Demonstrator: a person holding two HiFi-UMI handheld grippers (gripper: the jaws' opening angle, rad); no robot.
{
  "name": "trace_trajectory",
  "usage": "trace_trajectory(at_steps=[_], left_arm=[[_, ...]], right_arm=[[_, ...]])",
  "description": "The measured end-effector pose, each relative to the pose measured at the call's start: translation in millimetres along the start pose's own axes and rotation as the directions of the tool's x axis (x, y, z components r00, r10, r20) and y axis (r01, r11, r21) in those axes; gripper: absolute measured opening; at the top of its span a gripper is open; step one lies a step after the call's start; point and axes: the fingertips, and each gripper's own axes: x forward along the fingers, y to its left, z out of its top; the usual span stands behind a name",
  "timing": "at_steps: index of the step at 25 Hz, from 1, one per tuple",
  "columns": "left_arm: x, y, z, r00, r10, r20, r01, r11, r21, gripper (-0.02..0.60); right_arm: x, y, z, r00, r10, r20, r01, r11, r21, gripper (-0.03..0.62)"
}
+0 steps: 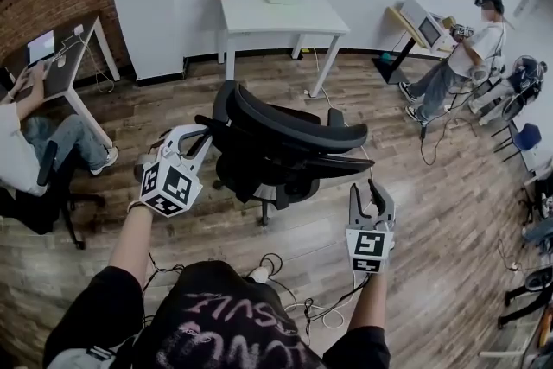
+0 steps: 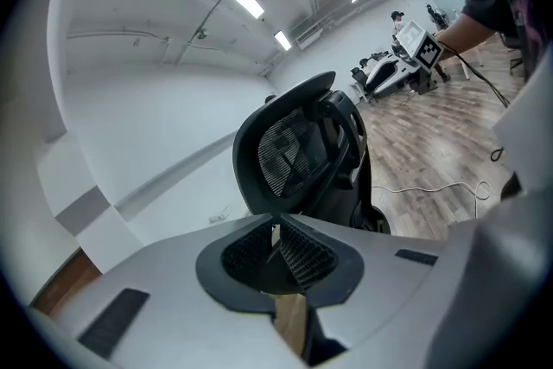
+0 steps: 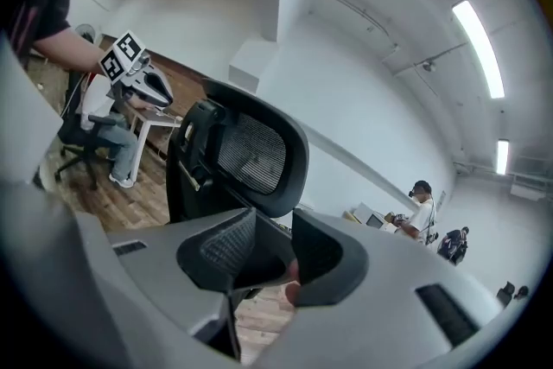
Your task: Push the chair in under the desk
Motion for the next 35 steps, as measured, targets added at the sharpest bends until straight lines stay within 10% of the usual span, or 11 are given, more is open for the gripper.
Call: trace_trajectory(at_steps=[15, 35], left_arm=[[22.9, -11.4, -10.0, 0.987, -0.122, -0.109, 0.142, 0.969, 0.202, 0.098], [58.3, -22.9, -22.6, 0.950, -0.219, -0.221, 0.275, 0.924, 0.267, 0.141]], right_arm=[[21.3, 8.1, -10.2, 0.988, 0.123, -0.095, -0.141, 0.966, -0.215, 0.190], [65.1, 2.6, -39.4, 0.947, 0.189, -0.260, -0.286, 0.865, -0.412, 0.192]])
